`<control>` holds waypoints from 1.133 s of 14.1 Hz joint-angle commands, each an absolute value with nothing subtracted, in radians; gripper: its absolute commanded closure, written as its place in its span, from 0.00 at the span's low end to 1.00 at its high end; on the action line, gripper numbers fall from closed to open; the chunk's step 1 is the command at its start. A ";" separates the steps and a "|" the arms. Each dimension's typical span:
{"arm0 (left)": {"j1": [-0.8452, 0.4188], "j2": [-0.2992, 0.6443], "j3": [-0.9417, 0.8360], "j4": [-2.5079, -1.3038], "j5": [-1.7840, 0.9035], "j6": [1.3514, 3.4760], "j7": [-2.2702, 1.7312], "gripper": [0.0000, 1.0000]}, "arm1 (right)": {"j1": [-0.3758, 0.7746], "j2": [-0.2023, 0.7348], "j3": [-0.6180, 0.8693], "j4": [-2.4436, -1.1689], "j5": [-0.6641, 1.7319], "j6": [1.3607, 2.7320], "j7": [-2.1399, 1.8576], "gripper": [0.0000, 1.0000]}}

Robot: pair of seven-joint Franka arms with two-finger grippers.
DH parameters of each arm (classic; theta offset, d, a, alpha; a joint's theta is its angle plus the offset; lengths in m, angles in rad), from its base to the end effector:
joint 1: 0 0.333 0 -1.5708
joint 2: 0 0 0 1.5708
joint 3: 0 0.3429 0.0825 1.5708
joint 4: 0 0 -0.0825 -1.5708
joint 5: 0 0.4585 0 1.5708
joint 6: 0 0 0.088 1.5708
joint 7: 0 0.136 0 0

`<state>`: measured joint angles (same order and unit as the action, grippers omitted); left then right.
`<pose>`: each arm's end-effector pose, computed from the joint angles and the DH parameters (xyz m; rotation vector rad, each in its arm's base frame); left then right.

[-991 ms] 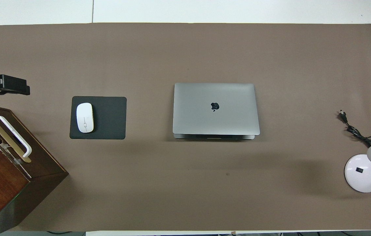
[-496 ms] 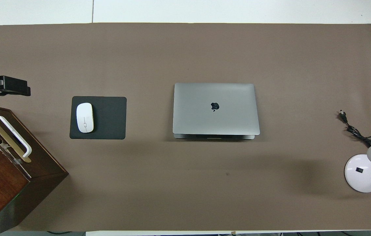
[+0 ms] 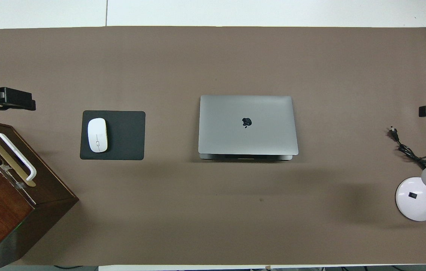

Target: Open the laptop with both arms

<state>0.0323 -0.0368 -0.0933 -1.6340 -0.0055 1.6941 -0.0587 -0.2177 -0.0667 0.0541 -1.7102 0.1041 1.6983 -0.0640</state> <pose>0.6299 -0.0401 0.6221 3.1301 -0.0031 0.1511 0.6121 -0.0871 0.5992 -3.0422 0.1676 -0.1002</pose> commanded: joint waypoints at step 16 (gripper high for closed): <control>0.029 -0.066 -0.097 -1.675 -0.002 1.733 -0.067 0.00 | 0.093 -0.279 0.057 -2.272 0.485 2.359 0.676 0.00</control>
